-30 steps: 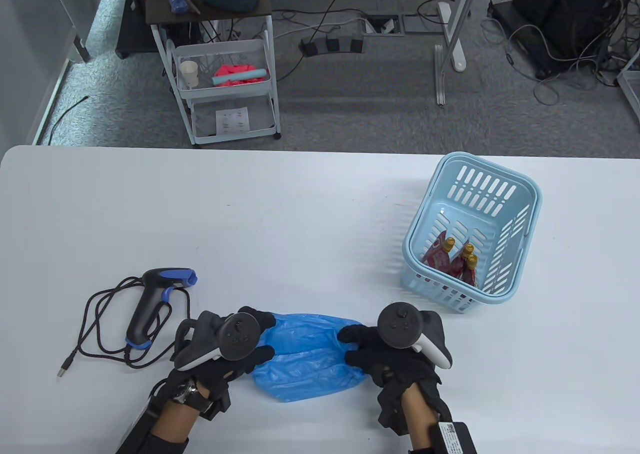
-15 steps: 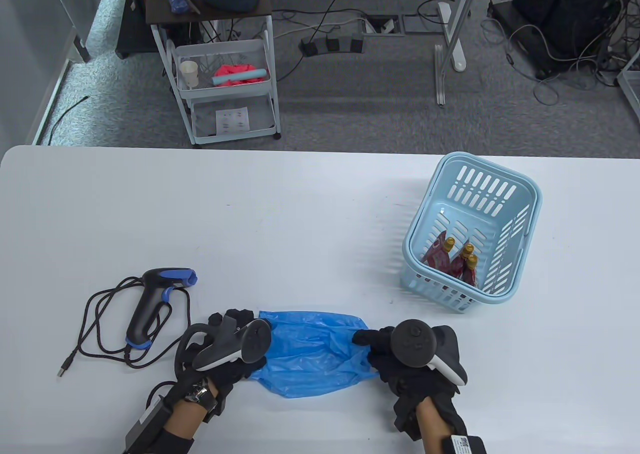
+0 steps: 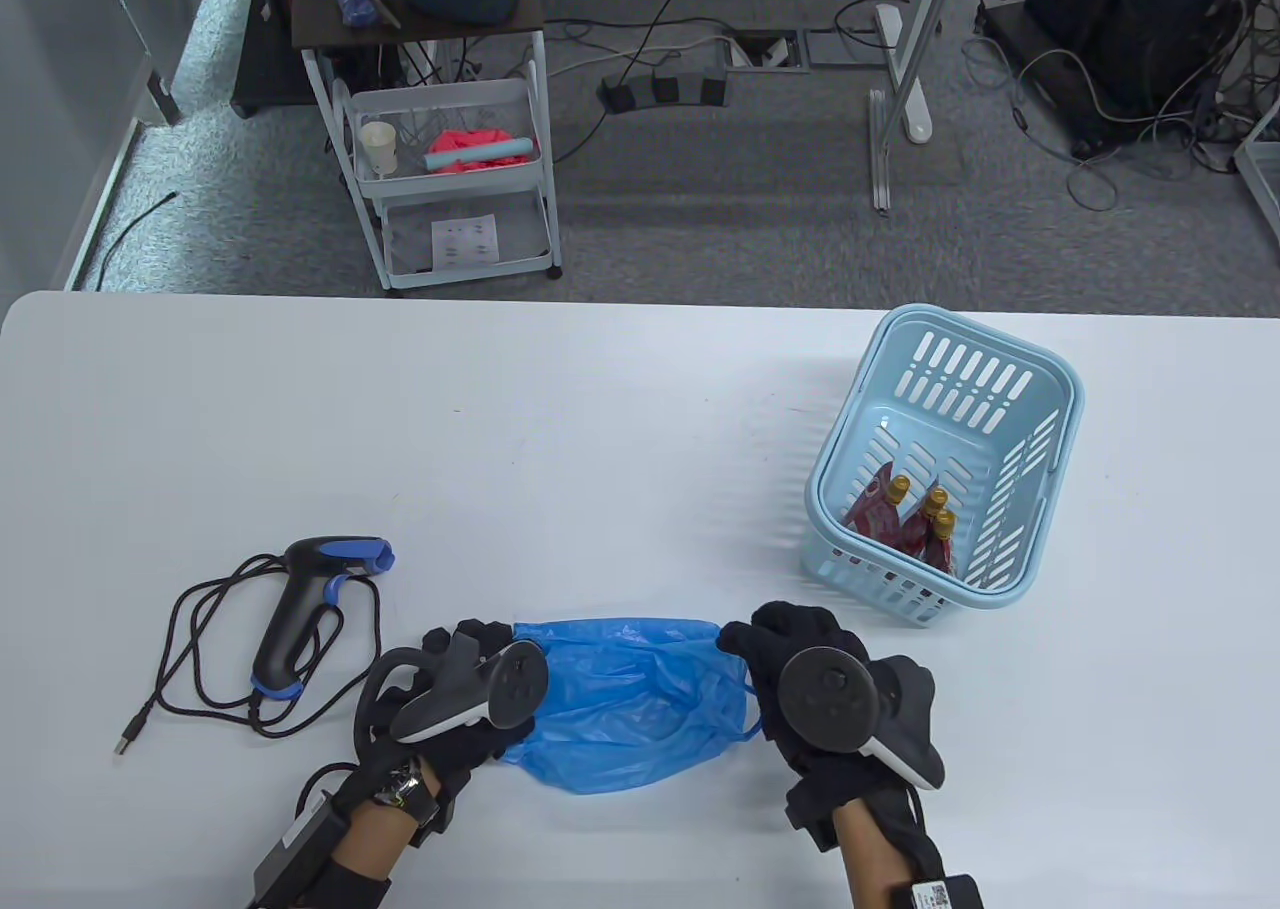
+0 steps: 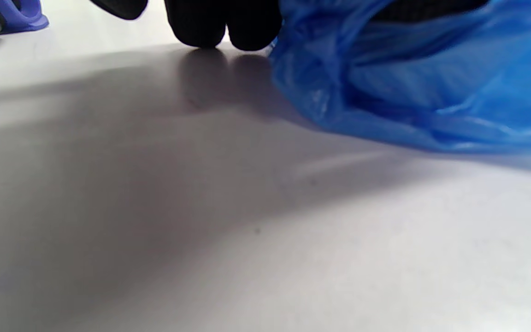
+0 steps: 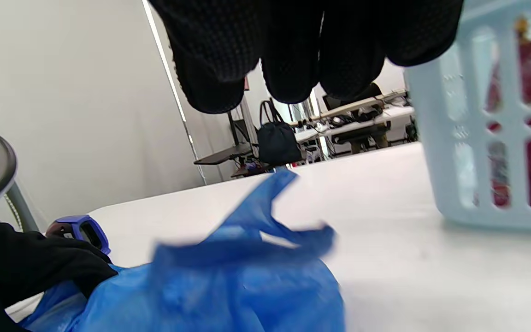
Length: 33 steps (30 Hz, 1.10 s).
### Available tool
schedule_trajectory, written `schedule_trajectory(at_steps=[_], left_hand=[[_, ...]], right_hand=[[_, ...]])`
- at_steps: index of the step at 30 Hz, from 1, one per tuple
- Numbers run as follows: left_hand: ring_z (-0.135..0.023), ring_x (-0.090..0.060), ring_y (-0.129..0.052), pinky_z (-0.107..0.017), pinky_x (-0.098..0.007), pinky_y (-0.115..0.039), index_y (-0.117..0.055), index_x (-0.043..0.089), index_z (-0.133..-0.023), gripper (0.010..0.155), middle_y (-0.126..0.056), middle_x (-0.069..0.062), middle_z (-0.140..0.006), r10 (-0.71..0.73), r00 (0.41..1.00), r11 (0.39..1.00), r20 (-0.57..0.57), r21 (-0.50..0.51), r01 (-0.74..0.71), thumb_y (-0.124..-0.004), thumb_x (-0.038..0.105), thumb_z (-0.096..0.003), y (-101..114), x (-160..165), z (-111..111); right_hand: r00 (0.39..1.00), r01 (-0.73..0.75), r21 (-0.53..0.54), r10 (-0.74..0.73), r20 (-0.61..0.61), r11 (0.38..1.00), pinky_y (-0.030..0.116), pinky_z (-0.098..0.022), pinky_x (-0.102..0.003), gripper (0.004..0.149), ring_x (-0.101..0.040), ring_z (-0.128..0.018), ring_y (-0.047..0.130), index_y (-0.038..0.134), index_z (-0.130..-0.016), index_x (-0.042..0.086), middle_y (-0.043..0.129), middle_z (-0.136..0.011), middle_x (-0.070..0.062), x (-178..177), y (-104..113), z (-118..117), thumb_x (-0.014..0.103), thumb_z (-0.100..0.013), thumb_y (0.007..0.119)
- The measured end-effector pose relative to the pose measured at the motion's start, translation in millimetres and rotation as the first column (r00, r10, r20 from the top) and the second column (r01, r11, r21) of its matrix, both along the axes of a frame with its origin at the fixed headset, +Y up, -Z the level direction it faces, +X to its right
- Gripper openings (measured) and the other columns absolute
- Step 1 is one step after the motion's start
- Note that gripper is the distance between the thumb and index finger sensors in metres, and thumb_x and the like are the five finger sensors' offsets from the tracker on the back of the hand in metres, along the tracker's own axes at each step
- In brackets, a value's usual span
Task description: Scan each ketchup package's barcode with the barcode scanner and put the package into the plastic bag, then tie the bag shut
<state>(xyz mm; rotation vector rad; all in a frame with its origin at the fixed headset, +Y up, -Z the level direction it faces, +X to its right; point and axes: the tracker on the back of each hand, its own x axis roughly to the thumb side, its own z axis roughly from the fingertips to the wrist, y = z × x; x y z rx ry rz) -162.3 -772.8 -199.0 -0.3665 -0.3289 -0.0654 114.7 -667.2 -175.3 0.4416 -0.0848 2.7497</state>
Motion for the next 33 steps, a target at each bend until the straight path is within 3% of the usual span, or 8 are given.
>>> schedule_trajectory(at_steps=[3, 5, 9, 15, 18, 22, 28, 33], left_hand=[[-0.104, -0.040, -0.067, -0.076, -0.063, -0.057, -0.059, 0.025, -0.106, 0.076, -0.060, -0.004, -0.109, -0.004, 1.000, 1.000, 0.002, 0.004, 0.004, -0.086, 0.054, -0.0403, -0.3, 0.5, 0.0], [-0.104, -0.040, -0.068, -0.076, -0.063, -0.058, -0.060, 0.025, -0.106, 0.076, -0.060, -0.004, -0.109, -0.006, 1.000, 1.000, 0.003, 0.007, 0.006, -0.086, 0.054, -0.0402, -0.4, 0.9, 0.2], [-0.103, -0.040, -0.068, -0.075, -0.062, -0.059, -0.059, 0.024, -0.106, 0.077, -0.061, -0.005, -0.108, -0.001, 1.000, 1.000, 0.004, 0.007, 0.001, -0.086, 0.053, -0.0401, -0.9, 1.0, 0.3], [-0.103, -0.040, -0.068, -0.076, -0.062, -0.059, -0.059, 0.025, -0.106, 0.077, -0.059, -0.004, -0.109, -0.001, 1.000, 1.000, 0.004, 0.005, 0.001, -0.086, 0.053, -0.0400, -0.9, 1.2, 0.2], [-0.103, -0.040, -0.068, -0.076, -0.062, -0.059, -0.059, 0.025, -0.106, 0.077, -0.059, -0.004, -0.109, -0.002, 1.000, 1.000, 0.004, 0.004, 0.002, -0.086, 0.053, -0.0402, -0.9, 1.4, 0.2], [-0.104, -0.040, -0.067, -0.076, -0.063, -0.058, -0.058, 0.026, -0.106, 0.078, -0.058, -0.004, -0.110, -0.018, 1.000, 1.000, 0.008, 0.007, 0.018, -0.087, 0.054, -0.0392, 0.8, 0.7, 0.4], [-0.106, -0.039, -0.065, -0.077, -0.062, -0.058, -0.058, 0.031, -0.106, 0.077, -0.056, -0.004, -0.111, 0.016, 0.999, 0.999, -0.033, 0.049, -0.015, -0.089, 0.051, -0.0385, 15.3, -10.0, -2.5], [-0.103, -0.039, -0.069, -0.076, -0.061, -0.061, -0.064, 0.038, -0.102, 0.066, -0.060, -0.003, -0.109, 0.157, 0.982, 0.985, -0.102, 0.095, -0.147, -0.087, 0.048, -0.0410, 30.5, -30.1, -7.4]], right_hand=[[0.997, -0.051, 0.039, 0.053, -0.059, 0.998, 0.056, -0.068, -0.064, 0.038, -0.048, -0.093, 0.064, 0.081, -0.091, 0.020, 0.068, -0.104, -0.020, -25.8, 8.3, 2.2, 0.022, -0.053, 0.076], [0.986, -0.122, 0.003, 0.122, -0.114, 0.992, 0.054, -0.069, -0.065, 0.039, -0.048, -0.095, 0.063, 0.081, -0.091, 0.020, 0.066, -0.106, -0.020, -45.5, 2.9, 2.4, 0.026, -0.052, 0.079], [0.926, -0.334, -0.056, 0.316, -0.205, 0.941, 0.050, -0.071, -0.066, 0.037, -0.048, -0.098, 0.059, 0.085, -0.086, 0.021, 0.065, -0.107, -0.018, -72.8, -42.7, -1.2, 0.032, -0.050, 0.081], [0.849, -0.520, -0.125, 0.495, -0.186, 0.845, 0.037, -0.074, -0.069, 0.039, -0.049, -0.106, 0.035, 0.084, -0.086, 0.021, 0.043, -0.117, -0.020, -72.0, -97.1, -8.6, 0.034, -0.049, 0.083], [0.879, -0.472, -0.118, 0.456, -0.141, 0.874, 0.040, -0.074, -0.069, 0.035, -0.049, -0.105, 0.040, 0.081, -0.083, 0.024, 0.046, -0.116, -0.019, -66.2, -104.3, -11.1, 0.033, -0.049, 0.084], [0.895, -0.446, -0.185, 0.436, -0.092, 0.876, 0.038, -0.074, -0.069, 0.038, -0.050, -0.105, 0.035, 0.076, -0.086, 0.027, 0.040, -0.117, -0.020, -59.3, -108.1, -14.0, 0.034, -0.049, 0.083], [0.904, -0.416, -0.316, 0.425, -0.045, 0.853, 0.035, -0.074, -0.071, 0.066, -0.052, -0.106, 0.023, 0.053, -0.107, 0.028, 0.022, -0.119, -0.023, -46.5, -109.5, -19.8, 0.042, -0.048, 0.080], [0.919, -0.381, -0.351, 0.393, -0.041, 0.855, 0.036, -0.074, -0.071, 0.075, -0.052, -0.106, 0.021, 0.044, -0.111, 0.029, 0.019, -0.119, -0.023, -40.5, -110.8, -20.8, 0.045, -0.047, 0.081]])
